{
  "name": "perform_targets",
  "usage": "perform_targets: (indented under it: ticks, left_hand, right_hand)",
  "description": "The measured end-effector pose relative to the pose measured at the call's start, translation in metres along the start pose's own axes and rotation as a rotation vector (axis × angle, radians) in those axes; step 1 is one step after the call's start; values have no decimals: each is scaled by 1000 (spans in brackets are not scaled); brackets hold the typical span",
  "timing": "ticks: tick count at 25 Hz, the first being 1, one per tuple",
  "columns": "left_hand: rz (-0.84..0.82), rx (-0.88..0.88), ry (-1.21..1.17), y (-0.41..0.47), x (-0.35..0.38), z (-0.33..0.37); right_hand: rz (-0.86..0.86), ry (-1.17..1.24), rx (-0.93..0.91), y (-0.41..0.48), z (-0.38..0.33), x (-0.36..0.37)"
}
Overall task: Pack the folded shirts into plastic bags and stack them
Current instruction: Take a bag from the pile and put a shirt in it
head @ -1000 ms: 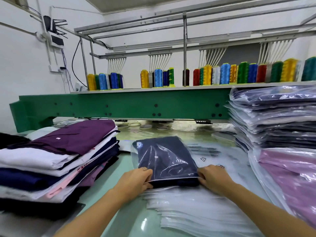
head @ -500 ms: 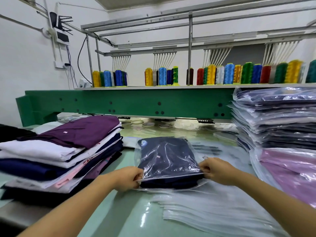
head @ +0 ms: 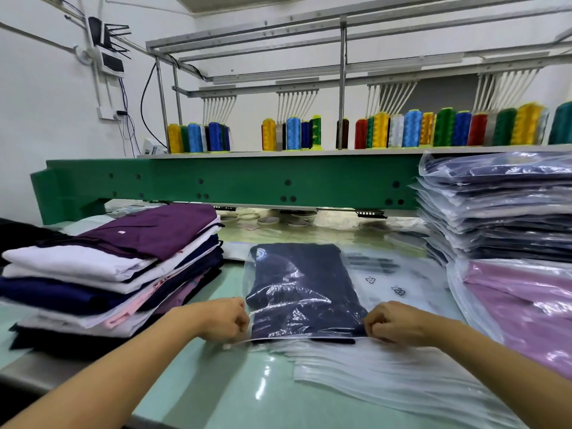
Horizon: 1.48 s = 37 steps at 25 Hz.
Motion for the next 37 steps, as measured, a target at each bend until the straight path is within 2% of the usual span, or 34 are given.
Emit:
perform_targets:
  ticks: [3,7,9,17,19,23,31,37]
  left_hand:
    - [191,-77,40,17,-7,3]
    - [413,-161,10,52,-16,1]
    - [456,-188,36,79,-19,1]
    - [554,-265,5,212,-23,14]
    - [557,-269,-36,245,-20,17]
    - [441,-287,-128,284,7,12]
    - [539,-532,-198,269,37,-23]
    - [322,-632,-122,225,27,-33]
  right_hand:
    - [106,181,127,16,4,-4]
    - [397,76,133,52,1,-11]
    - [475,45,110,80,-2,-11]
    - [465,-77,177,223,8,8]
    - [447,-82,161,258,7,14]
    - [317,-118,166,300,11,34]
    - [274,-139,360,285,52,37]
    - [307,-321,486,240,58,23]
Point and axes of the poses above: each hand's wrist, its own y-axis towards the middle knuckle, its own x-axis out of the palm, z = x × y, the point moved 1 cm from there along y, towards the middle knuckle, and after that the axes turned 10 degrees about z, right-handed, at the moved point
